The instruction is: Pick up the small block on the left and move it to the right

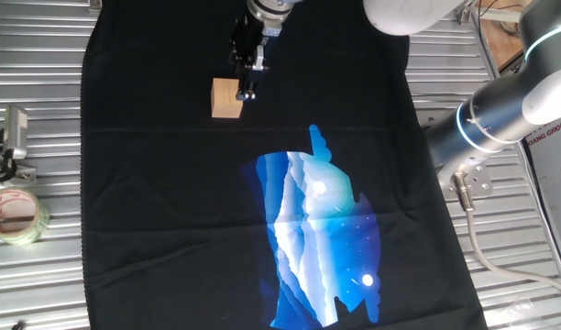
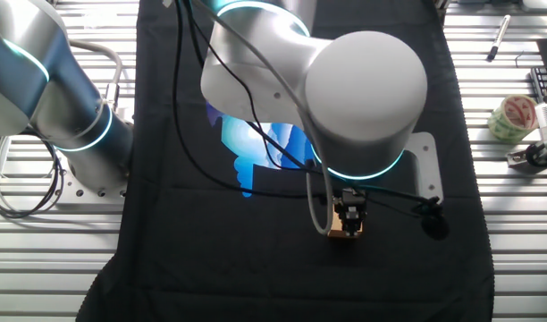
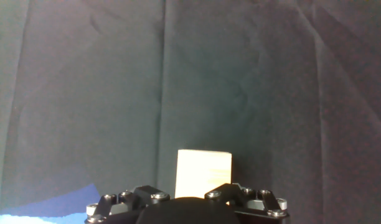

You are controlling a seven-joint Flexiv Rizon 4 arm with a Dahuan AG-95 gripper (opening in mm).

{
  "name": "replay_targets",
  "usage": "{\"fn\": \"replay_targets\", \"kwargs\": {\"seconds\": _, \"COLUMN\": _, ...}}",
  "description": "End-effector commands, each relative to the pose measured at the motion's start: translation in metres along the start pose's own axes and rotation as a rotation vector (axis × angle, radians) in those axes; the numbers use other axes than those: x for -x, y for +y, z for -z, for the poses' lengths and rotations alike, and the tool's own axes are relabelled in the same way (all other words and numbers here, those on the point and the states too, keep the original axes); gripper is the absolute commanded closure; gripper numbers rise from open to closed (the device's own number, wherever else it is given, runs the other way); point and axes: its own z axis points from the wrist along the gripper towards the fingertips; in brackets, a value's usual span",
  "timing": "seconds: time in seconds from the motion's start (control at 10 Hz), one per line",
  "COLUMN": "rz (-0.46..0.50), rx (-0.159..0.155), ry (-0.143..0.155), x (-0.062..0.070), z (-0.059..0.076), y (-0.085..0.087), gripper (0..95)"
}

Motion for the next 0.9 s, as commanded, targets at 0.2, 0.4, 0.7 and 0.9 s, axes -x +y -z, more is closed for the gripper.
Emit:
{"fn": "replay_targets", "kwargs": {"seconds": 0.2, "rz": 0.014, "rx": 0.003, "ry": 0.008, "x": -0.0003, "z": 0.0006, "y": -0.0003, "gripper": 19.0}}
{"fn": "replay_targets", "kwargs": {"seconds": 0.4, "rz": 0.053, "rx": 0.016, "ry": 0.031, "x": -0.0003, "z": 0.0006, "y": -0.0003, "gripper": 19.0}}
{"fn": "replay_targets", "kwargs": {"seconds": 0.7, "rz": 0.041, "rx": 0.03, "ry": 0.049, "x": -0.0003, "z": 0.0006, "y": -0.0003, "gripper": 19.0}}
{"fn": "replay_targets", "kwargs": {"seconds": 0.9, "rz": 0.027, "rx": 0.031, "ry": 0.093, "x": -0.0003, "z": 0.0006, "y": -0.0003, "gripper": 19.0}}
